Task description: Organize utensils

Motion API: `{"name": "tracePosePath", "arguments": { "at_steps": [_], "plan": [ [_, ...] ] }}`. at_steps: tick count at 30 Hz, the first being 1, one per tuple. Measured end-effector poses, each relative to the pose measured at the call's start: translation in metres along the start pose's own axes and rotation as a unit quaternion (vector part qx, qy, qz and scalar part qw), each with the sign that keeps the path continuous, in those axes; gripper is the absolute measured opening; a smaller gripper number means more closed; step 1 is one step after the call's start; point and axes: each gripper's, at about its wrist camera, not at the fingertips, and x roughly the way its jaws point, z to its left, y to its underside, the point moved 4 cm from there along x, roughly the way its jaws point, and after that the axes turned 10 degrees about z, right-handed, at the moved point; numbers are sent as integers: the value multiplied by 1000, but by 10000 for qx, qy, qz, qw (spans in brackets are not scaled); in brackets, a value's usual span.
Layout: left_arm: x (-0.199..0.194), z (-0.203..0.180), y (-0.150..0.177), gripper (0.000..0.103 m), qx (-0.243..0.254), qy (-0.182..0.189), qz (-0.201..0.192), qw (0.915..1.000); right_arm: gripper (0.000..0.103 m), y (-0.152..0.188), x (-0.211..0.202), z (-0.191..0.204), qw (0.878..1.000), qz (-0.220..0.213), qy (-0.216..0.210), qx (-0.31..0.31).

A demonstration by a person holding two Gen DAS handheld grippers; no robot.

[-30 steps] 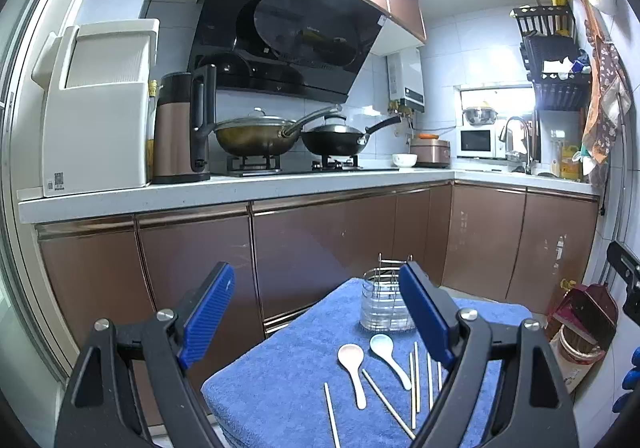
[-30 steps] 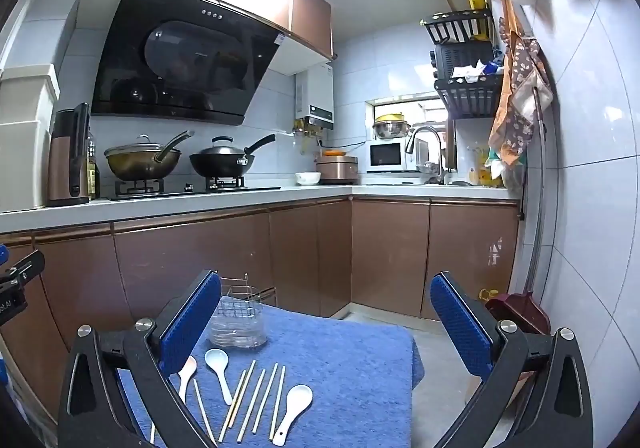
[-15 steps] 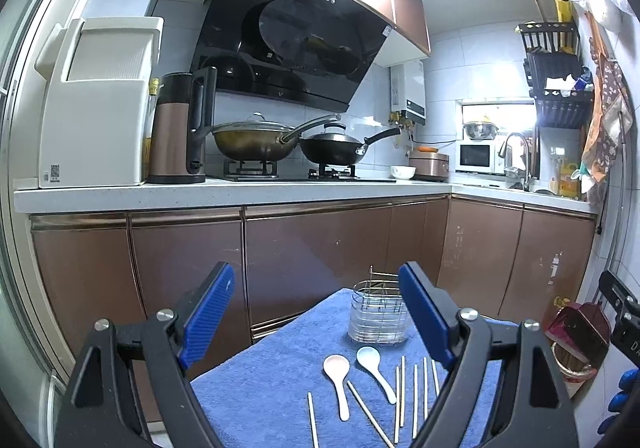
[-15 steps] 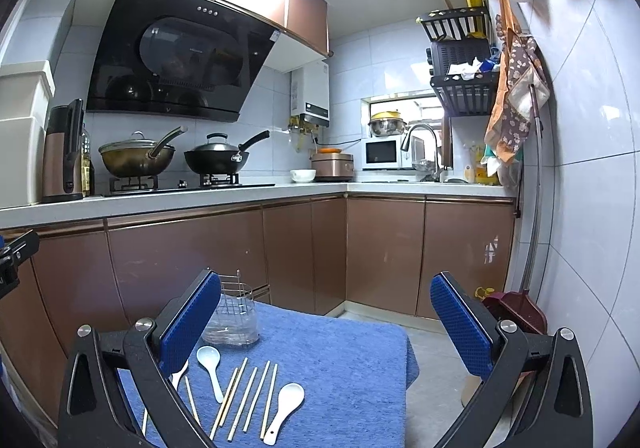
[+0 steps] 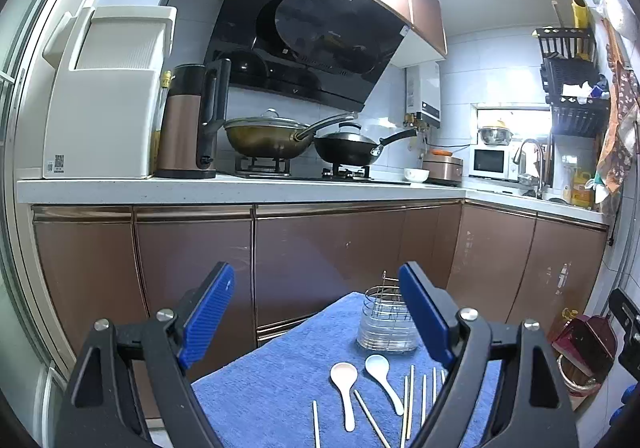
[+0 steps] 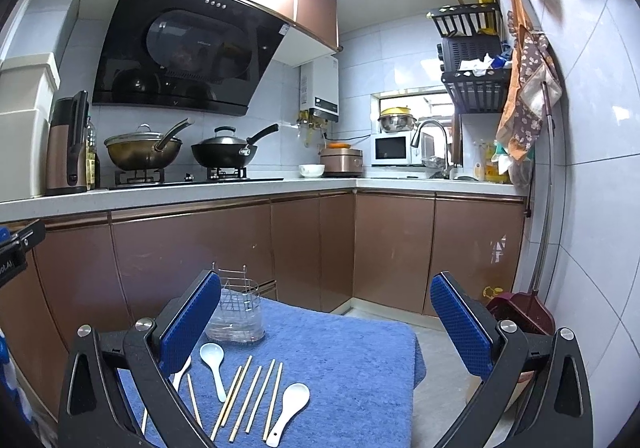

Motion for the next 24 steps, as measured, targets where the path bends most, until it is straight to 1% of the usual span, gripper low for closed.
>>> {"name": "tracePosePath", "arguments": {
  "at_steps": [6, 9, 11, 14, 19, 22, 24],
  "plan": [
    [10, 6, -5, 84, -50, 85, 182, 9998, 103, -2, 6, 3, 10000, 16, -28, -56],
    [12, 13, -8, 84, -265, 293, 139, 9991, 103, -3, 7, 3, 10000, -11, -18, -90],
    [14, 17, -10, 84, -397, 352, 130, 9985, 103, -4, 9, 4, 9999, -20, -12, -108],
    [17, 22, -13, 84, -527, 318, 68, 9981, 103, -5, 13, 4, 9999, -3, -18, -142],
    [27, 28, -17, 84, -575, 195, 12, 9982, 103, -5, 23, 5, 9998, 3, -97, -154],
    [39, 33, -16, 84, -602, 176, 105, 9980, 103, -3, 33, 5, 9996, 47, -237, -146],
    [49, 36, -13, 84, -624, 244, 225, 9975, 103, 0, 42, 5, 9992, 196, -333, -118]
  ]
}}
